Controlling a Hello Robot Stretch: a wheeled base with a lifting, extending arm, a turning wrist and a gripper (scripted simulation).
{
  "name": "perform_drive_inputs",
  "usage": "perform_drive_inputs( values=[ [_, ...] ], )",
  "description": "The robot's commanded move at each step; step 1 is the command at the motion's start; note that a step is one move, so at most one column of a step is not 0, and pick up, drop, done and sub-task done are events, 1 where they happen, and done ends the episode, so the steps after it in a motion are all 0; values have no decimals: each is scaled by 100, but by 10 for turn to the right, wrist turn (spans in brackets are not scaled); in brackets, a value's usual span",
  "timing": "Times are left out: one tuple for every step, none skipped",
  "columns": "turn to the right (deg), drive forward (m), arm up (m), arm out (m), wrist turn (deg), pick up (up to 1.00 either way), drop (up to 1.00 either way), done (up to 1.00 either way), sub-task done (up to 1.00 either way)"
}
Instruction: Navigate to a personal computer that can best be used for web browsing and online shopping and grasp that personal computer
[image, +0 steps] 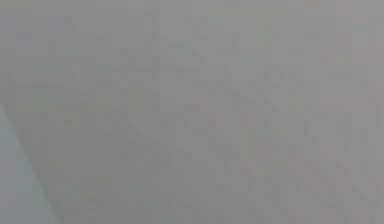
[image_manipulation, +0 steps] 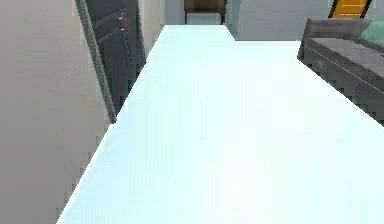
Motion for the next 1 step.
perform_drive_inputs(
  values=[
    [450, 0, 0, 0, 0, 0, 0, 0, 0]
  ],
)
